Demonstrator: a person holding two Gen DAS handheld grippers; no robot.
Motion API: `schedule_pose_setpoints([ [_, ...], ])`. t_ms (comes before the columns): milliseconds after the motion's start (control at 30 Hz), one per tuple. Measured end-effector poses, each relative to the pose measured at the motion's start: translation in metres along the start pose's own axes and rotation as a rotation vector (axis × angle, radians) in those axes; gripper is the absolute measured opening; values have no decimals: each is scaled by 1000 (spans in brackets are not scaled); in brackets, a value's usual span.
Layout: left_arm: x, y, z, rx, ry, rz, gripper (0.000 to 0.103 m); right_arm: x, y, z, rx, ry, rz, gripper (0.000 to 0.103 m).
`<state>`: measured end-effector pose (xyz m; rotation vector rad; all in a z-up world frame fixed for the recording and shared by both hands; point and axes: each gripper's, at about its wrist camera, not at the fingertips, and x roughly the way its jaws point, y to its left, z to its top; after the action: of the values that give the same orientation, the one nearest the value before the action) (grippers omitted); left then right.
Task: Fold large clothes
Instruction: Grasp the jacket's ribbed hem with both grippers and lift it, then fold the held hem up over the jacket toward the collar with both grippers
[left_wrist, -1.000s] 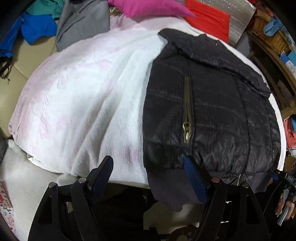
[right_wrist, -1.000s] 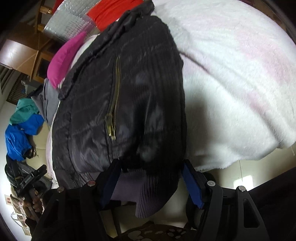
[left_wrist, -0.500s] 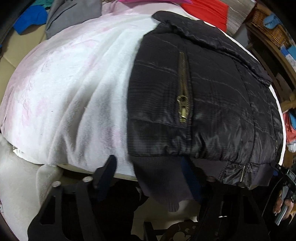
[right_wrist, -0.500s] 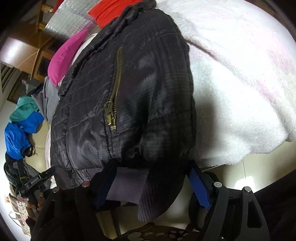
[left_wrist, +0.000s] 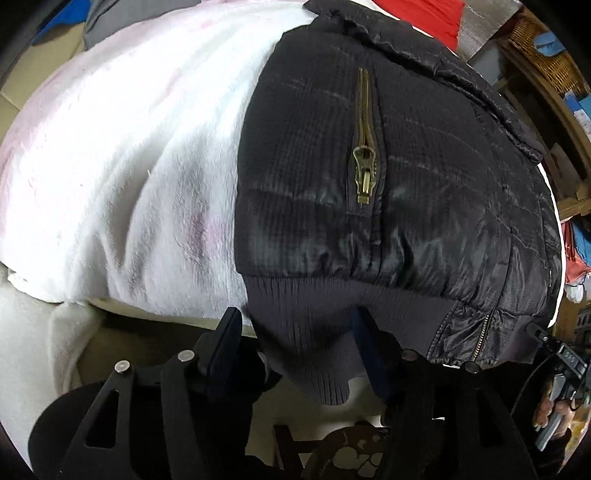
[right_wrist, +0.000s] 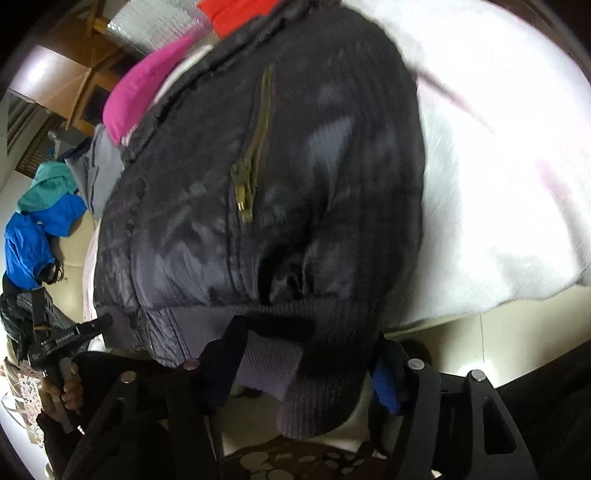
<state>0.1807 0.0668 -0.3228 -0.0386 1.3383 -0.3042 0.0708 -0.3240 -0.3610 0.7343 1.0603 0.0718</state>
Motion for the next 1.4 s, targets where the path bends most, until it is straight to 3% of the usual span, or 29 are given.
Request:
schedule_pose_setpoints([
  [67, -3, -1, -2, 11, -24, -3, 63, -3, 8, -2, -43, -16, -35, 59],
  [100, -5, -3, -3, 17, -37, -7, 62, -6, 10, -2, -55, -22, -43, 50],
  [133, -7, -5, -2, 22, -49, -12, 53, -10, 13, -2, -69, -31, -49, 40],
  [167, -8, -5, -4, 26, -56, -12, 45, -15, 16, -2, -79, -39, -51, 38],
  [233, -10, -5, -4, 27, -67, -14, 41, -29, 20, -1, -87, -58, -29, 31],
  [300, -11, -7, -3, 31, -74, -15, 40, -45, 25, 0, -93, -90, 36, 31],
  [367, -11, -6, -4, 34, -72, -14, 40, -63, 29, 0, -103, -140, 184, 31],
  [433, -9, -6, -4, 30, -63, -25, 42, -69, 32, 1, -113, -166, 248, 31],
  [533, 0, -5, 2, 18, -31, -68, 54, -50, 24, 4, -84, -111, 211, 33],
  [600, 2, -7, 3, 22, -30, -66, 54, -34, 17, 4, -23, -55, 188, 35],
  [700, 7, -11, 3, 38, -39, -65, 54, -20, 6, 3, 18, -27, 182, 56],
  [767, 6, -12, 2, 33, -48, -72, 49, -18, 0, 2, 30, -44, 198, 56],
  [800, 5, -11, 2, 27, -53, -79, 46, -20, -1, 1, 31, -60, 204, 49],
  [833, 4, -9, 2, 17, -60, -93, 42, -14, 3, 3, 24, -74, 211, 33],
  [900, 2, -5, 1, -16, -78, -137, 37, -29, 5, 3, -9, -125, 244, 26],
  [1033, -8, 1, 0, -31, -136, -239, 32, -48, 16, 4, -63, -199, 309, 25],
  [1100, -6, 1, -1, -31, -125, -247, 36, -39, 11, 5, -49, -171, 284, 25],
  [1167, 3, 2, 0, -59, -79, -271, 50, -25, 7, 3, -11, -124, 264, 28],
  [1300, 7, -3, 3, -59, -77, -272, 51, -27, 12, 3, -31, -142, 245, 28],
  [1333, 4, -6, 4, -51, -89, -261, 47, -30, 17, 3, -54, -164, 240, 28],
  [1367, 2, -9, 3, -34, -108, -243, 34, -33, 24, 5, -74, -187, 232, 28],
  [1400, -2, -9, 3, -23, -121, -234, 28, -36, 31, 7, -89, -204, 227, 25],
])
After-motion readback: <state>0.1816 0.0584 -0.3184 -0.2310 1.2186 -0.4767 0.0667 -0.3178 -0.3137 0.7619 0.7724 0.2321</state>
